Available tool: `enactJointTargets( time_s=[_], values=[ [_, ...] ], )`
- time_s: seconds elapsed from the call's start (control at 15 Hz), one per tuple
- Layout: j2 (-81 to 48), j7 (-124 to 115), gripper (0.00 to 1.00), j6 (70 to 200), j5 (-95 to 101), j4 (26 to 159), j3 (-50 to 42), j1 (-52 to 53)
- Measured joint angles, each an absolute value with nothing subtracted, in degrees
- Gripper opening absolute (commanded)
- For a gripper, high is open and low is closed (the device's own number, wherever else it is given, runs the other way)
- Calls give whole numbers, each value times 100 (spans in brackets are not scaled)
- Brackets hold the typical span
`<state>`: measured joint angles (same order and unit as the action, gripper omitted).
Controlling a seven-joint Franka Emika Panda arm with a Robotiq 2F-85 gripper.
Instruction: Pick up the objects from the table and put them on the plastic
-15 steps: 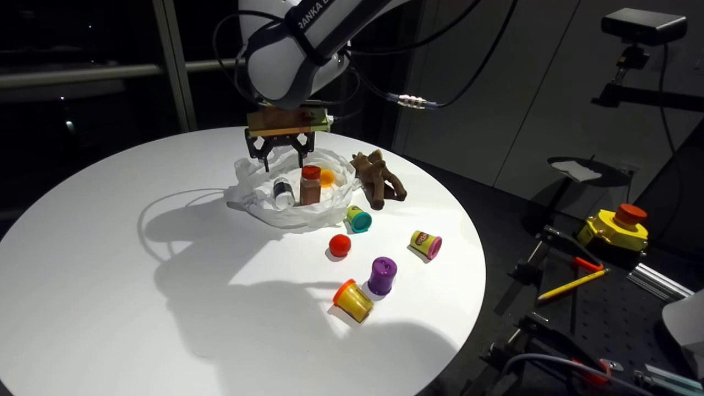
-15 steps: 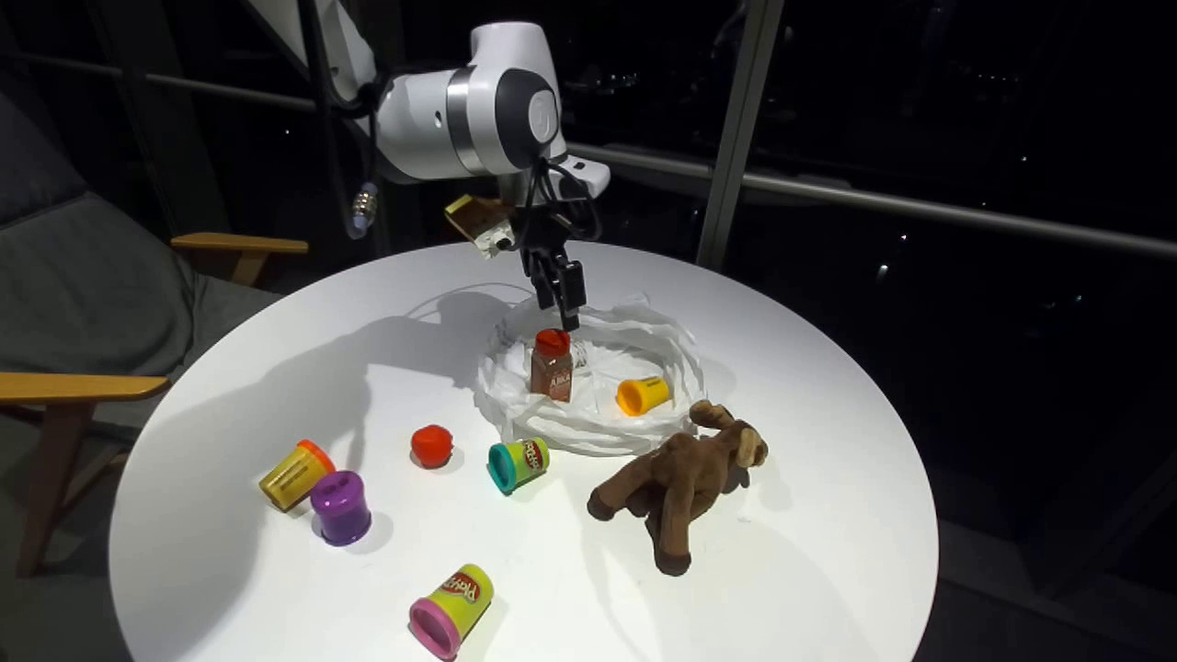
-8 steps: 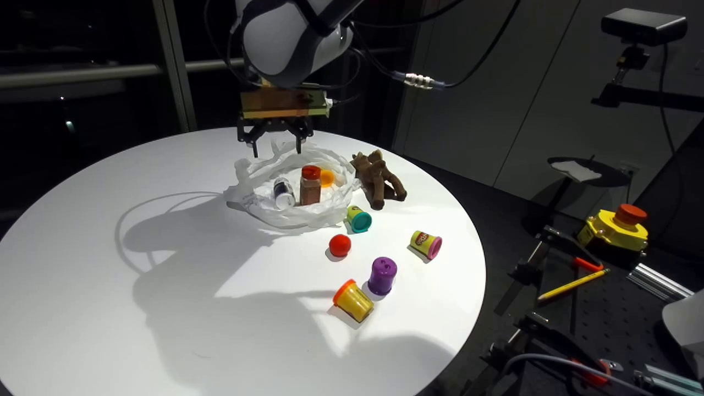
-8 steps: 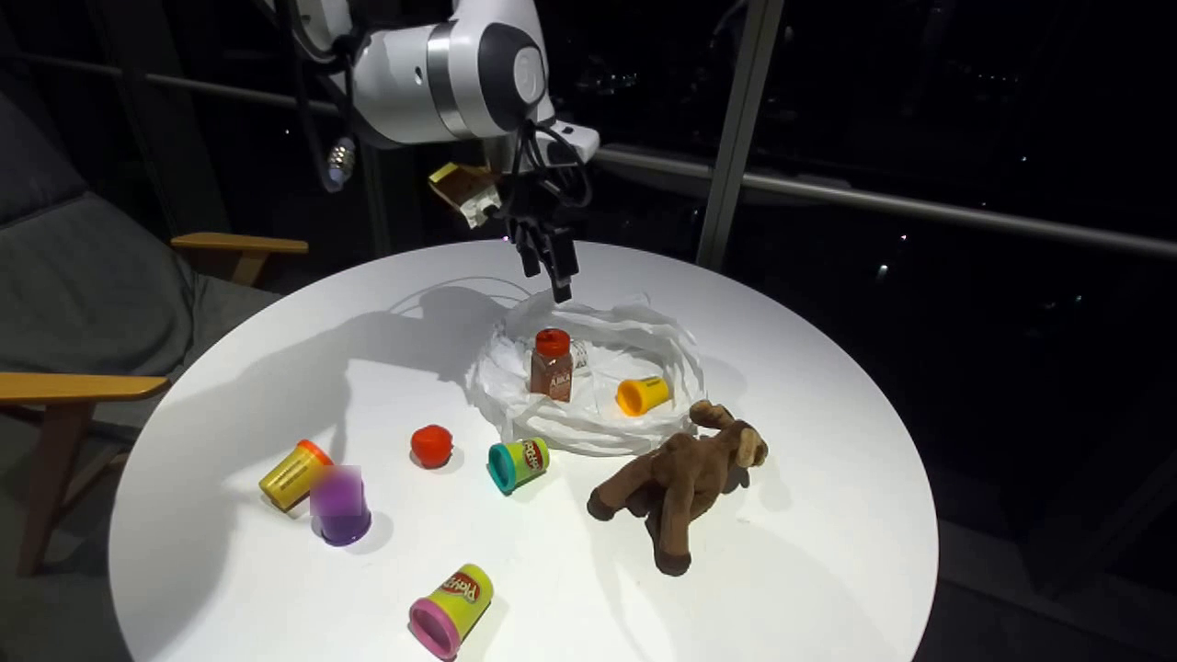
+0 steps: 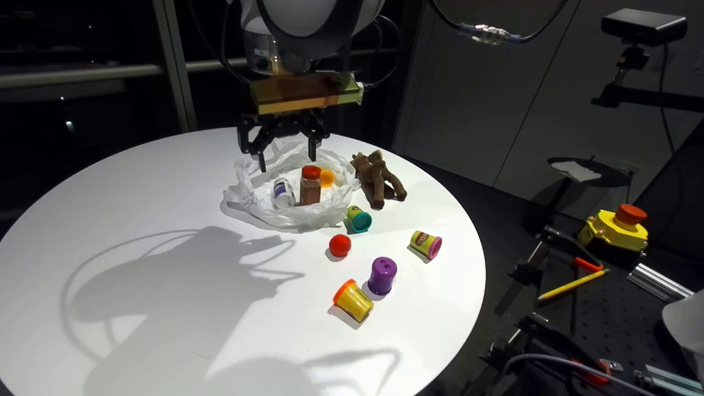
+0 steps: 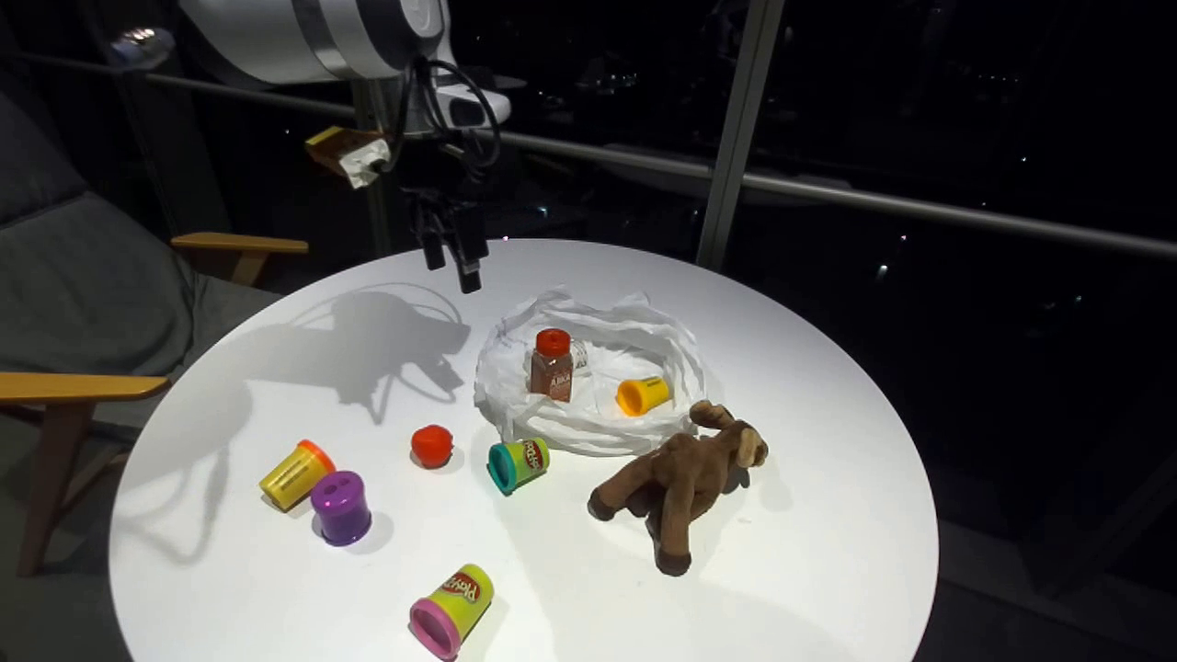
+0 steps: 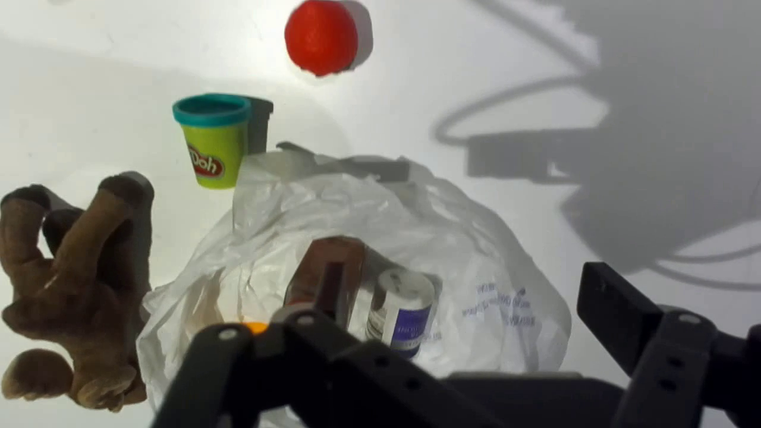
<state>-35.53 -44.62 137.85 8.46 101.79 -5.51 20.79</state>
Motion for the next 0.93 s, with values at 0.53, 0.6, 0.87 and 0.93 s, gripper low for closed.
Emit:
enactJointTargets(
  time_s=[0.53, 0.6, 0.87, 0.93],
  values=[
    [-2442, -4413, 100, 14863, 846, 12767, 0, 2083],
    [-2387, -4413, 100, 15085, 867, 13060, 2, 2083],
    [-2410, -4384, 100, 15933, 860, 13692, -22, 2055],
    [-2433, -4354, 100, 16069, 834, 13746, -24, 2039]
  ],
)
